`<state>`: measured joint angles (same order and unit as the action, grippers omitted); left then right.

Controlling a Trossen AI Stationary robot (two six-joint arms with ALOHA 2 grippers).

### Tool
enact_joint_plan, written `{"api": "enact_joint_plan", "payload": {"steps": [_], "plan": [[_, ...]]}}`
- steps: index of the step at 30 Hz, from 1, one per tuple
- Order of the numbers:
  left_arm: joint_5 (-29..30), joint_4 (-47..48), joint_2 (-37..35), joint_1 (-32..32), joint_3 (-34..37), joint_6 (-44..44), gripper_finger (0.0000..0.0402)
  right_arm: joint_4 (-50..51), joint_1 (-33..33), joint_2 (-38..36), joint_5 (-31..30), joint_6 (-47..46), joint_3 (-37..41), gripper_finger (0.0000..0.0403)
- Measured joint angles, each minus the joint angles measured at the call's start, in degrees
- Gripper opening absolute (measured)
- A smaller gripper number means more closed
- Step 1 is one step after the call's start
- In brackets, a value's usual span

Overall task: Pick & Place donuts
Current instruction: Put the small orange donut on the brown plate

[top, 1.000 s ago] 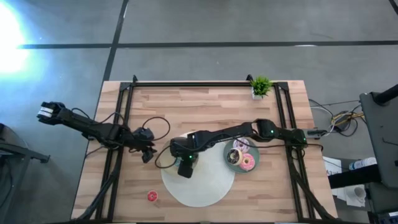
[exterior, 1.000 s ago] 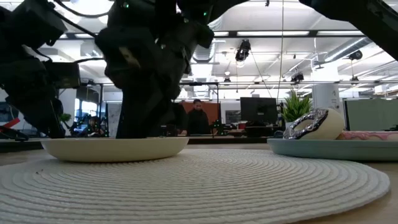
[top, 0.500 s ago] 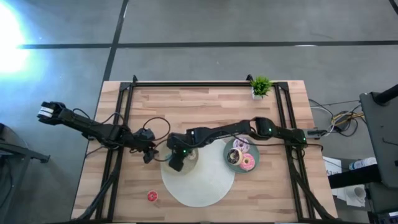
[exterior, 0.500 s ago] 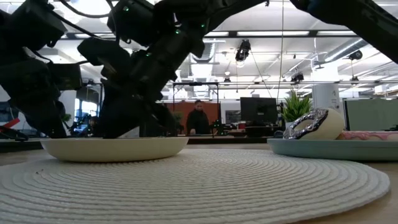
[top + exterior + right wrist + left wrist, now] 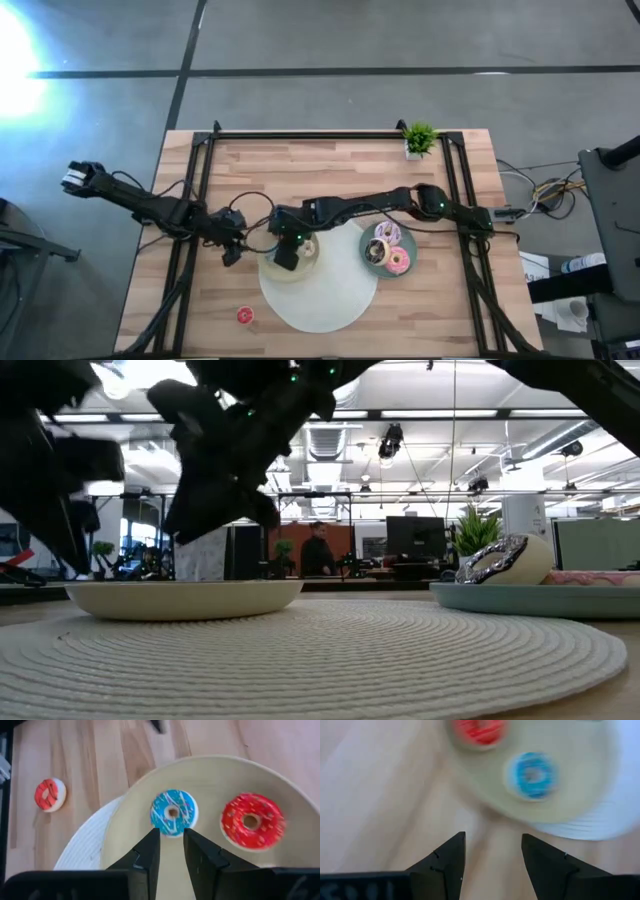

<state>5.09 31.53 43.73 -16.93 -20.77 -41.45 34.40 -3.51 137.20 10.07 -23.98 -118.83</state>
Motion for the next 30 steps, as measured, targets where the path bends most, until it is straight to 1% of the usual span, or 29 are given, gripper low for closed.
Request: {"api": "enact_joint_plan", "payload": {"steps": [2,4,8,12,15,17,19,21,25,30], "plan": [[-1.5,0.0,-1.1,-3.2,-2.3,1.0,0.0167,1.9,0.0,-0.6,0.1,0.0,0.0,0.0080],[-2.0,0.0,-1.3,-6.8,-4.2,0.3,0.0167,4.2,0.0,-0.8,0.1,0.0,0.1,0.0083],[-1.5,0.0,0.5,-14.5,-5.7,-7.2,0.0167,9.3,-0.8,-2.5,-1.5,0.8,0.1,0.0107],[0.5,-0.1,4.7,-21.9,-5.7,-16.0,0.0164,14.7,-2.2,-4.2,-5.4,1.4,0.4,0.0146],[1.4,-3.2,8.7,-26.5,-5.9,-20.8,0.0160,17.6,-3.3,-5.7,-8.9,3.1,1.0,0.0178],[2.2,-3.6,11.8,-29.1,-7.4,-23.3,0.0158,19.0,-4.0,-7.2,-10.4,4.6,1.8,0.0197],[4.0,-3.6,15.1,-31.1,-9.4,-25.3,0.0158,19.5,-4.5,-9.0,-10.5,5.7,2.9,0.0213],[5.1,-3.5,18.8,-32.4,-11.8,-26.3,0.0157,19.6,-4.9,-11.0,-10.7,6.4,5.4,0.0224],[5.5,-3.5,26.3,-33.1,-16.6,-26.0,0.0157,18.4,-5.6,-16.1,-13.6,5.7,13.3,0.0241],[4.9,-3.4,33.5,-33.2,-20.6,-26.6,0.0158,9.8,-7.1,-26.0,-16.0,1.1,27.0,0.0253]]}}
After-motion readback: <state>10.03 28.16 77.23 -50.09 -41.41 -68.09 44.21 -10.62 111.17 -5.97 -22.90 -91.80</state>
